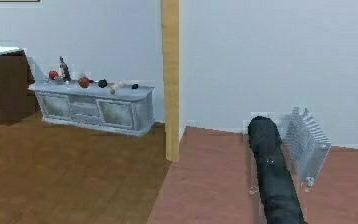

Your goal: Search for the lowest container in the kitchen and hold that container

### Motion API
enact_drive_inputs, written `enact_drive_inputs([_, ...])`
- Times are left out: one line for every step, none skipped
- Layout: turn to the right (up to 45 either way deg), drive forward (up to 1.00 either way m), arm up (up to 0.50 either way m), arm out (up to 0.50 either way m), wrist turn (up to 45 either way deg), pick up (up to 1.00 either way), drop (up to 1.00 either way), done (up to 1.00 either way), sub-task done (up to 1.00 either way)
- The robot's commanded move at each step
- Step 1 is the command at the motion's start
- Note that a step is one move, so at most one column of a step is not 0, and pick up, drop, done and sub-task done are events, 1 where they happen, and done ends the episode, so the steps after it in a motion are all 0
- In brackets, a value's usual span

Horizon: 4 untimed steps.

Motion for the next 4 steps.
enact_drive_inputs([0.0, 0.40, 0.00, 0.00, 0.0, 0.00, 0.00, 0.00, 0.00])
enact_drive_inputs([-45.0, 0.00, 0.00, 0.00, 0.0, 0.00, 0.00, 0.00, 0.00])
enact_drive_inputs([-45.0, 0.00, 0.00, 0.00, 0.0, 0.00, 0.00, 0.00, 0.00])
enact_drive_inputs([-9.0, 0.00, 0.00, 0.00, 0.0, 0.00, 0.00, 0.00, 0.00])
